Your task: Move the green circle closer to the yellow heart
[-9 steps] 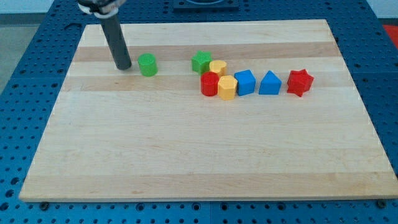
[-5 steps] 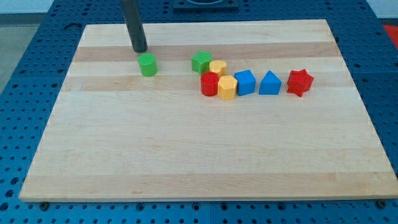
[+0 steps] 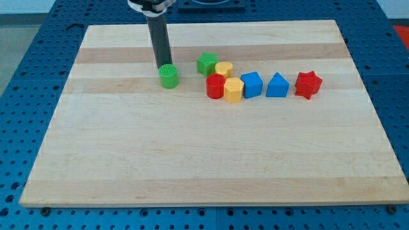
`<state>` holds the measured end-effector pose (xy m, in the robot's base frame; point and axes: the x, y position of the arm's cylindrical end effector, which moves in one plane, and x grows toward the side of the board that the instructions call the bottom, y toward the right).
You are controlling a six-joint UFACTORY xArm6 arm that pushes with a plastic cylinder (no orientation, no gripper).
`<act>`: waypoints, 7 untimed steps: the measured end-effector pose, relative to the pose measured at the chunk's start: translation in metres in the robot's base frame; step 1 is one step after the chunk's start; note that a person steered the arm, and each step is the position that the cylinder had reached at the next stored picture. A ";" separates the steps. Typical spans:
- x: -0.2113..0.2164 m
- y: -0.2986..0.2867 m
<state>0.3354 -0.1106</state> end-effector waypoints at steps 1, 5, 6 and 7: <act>0.000 -0.033; 0.033 0.077; 0.033 0.071; 0.050 0.057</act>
